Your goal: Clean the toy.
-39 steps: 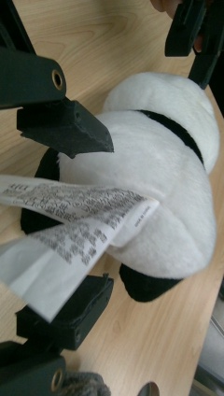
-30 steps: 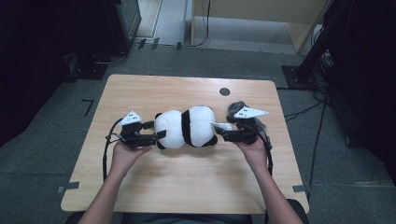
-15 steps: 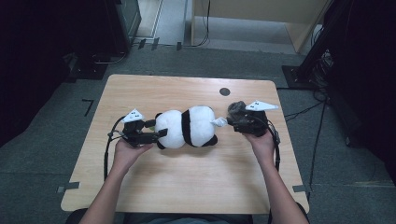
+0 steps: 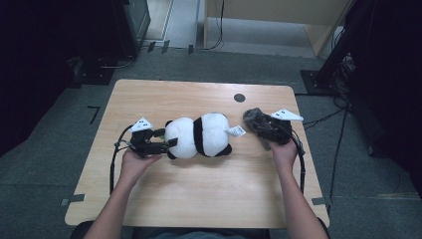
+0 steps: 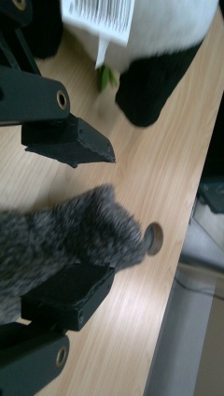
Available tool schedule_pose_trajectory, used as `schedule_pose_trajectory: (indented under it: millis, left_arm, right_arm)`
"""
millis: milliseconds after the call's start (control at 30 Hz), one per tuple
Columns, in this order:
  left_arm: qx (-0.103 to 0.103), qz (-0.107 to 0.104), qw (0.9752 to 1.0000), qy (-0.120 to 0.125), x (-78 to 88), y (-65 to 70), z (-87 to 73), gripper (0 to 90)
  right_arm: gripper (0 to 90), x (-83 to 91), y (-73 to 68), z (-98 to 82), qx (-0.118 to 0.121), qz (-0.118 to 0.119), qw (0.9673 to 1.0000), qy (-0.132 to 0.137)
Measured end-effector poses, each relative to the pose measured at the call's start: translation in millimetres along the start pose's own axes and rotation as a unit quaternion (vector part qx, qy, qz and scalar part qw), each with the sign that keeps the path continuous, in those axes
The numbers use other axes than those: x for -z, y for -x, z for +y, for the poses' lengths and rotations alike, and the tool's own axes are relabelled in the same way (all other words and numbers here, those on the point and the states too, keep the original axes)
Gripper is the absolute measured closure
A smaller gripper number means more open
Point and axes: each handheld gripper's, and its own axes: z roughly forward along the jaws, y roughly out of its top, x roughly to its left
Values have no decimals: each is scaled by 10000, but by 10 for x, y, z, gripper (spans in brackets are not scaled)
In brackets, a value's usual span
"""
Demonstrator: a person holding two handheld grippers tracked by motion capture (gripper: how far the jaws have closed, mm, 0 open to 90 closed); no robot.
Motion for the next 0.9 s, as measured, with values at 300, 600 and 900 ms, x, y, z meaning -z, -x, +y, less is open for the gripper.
schedule_pose_trajectory:
  millis: [300,600,900]
  left_arm:
    - [40,-52,10000,21,-22,-12,-5,255]
    - [48,-49,10000,4,-25,-13,-11,254]
    - [94,-51,9999,35,-25,-21,-36,256]
  right_arm:
    - [399,-27,164,-131,-127,-321,9992,186]
    - [434,-242,295,-287,-124,-556,9984,-64]
    - [601,-349,354,-393,-433,-475,9978,-164]
